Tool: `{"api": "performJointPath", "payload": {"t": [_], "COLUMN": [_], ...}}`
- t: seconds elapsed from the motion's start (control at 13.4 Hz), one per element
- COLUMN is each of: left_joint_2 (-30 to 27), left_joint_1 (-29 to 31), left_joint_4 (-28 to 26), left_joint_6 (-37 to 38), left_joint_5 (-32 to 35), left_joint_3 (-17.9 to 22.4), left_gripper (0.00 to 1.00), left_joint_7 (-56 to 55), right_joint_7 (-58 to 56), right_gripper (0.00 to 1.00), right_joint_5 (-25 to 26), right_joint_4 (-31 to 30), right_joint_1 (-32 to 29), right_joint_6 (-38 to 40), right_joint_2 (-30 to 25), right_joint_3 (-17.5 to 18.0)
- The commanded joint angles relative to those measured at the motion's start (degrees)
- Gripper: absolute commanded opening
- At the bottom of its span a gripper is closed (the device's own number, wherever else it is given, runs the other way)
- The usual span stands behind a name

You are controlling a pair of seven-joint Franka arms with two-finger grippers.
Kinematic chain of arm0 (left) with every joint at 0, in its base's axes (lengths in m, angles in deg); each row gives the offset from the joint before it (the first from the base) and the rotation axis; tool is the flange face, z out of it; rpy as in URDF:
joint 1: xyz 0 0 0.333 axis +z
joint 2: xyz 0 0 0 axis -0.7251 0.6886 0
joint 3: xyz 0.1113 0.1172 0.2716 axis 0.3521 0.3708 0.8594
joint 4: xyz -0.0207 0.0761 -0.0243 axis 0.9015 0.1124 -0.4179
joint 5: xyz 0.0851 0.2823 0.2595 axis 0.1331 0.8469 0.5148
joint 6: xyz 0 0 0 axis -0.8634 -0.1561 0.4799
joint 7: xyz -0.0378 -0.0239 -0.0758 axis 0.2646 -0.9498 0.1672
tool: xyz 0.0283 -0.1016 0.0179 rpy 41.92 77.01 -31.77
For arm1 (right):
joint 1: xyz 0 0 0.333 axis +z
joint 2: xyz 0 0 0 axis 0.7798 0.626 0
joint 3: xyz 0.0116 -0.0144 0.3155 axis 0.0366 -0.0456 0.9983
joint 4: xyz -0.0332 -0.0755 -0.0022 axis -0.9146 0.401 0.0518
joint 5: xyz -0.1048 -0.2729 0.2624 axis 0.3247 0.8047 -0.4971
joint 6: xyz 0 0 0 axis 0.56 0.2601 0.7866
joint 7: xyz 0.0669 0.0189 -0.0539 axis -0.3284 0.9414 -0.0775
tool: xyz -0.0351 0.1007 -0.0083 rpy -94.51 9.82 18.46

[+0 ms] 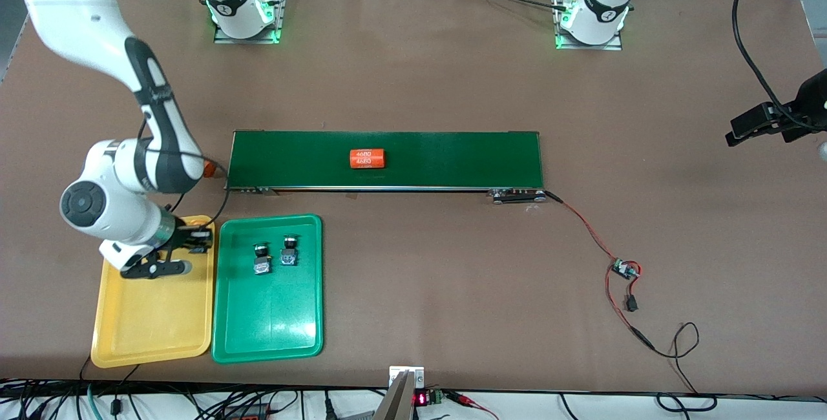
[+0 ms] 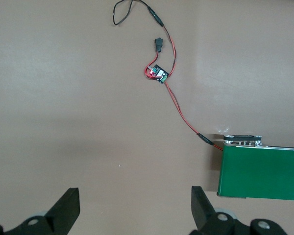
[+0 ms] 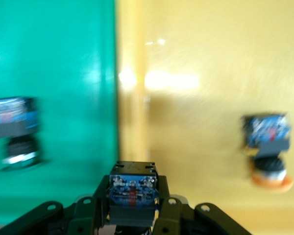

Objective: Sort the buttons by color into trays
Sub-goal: 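Lower the button into the yellow tray and open the right gripper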

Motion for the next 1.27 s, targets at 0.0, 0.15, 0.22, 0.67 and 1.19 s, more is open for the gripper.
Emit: {"api": "performJointPath", "payload": {"t": [0.0,0.15,0.22,0.67,1.19], "left_joint_2": [-0.8,-0.8,-0.8,-0.8,-0.8], "left_joint_1": [0.3,0.7,0.8,0.8,0.7], "left_joint_4": [-0.8,-0.8,-0.8,-0.8,-0.8], "left_joint_6": [-0.7,-0.6,-0.5,-0.5,-0.4], "left_joint_5": [-1.7,-1.7,-1.7,-1.6,-1.6], "left_joint_3": [0.0,0.0,0.0,0.0,0.0], "left_gripper": [1.00,1.00,1.00,1.00,1.00], "left_joint_7": [0.3,0.4,0.4,0.4,0.4], "right_joint_7": [-3.7,-4.0,-4.0,-4.1,-2.7], "right_gripper": [0.07,0.12,0.29,1.00,1.00], "right_joint_5": [0.8,0.7,0.6,0.4,-2.7], "right_joint_4": [2.9,2.9,2.9,3.0,5.4], "right_joint_1": [-2.1,-2.4,-2.3,-2.2,-2.3], "right_joint_6": [-2.4,-3.7,-3.8,-3.1,18.0], "right_joint_2": [2.9,3.6,4.1,3.0,-6.4], "right_joint_3": [0.7,0.7,0.7,0.7,0.8]}}
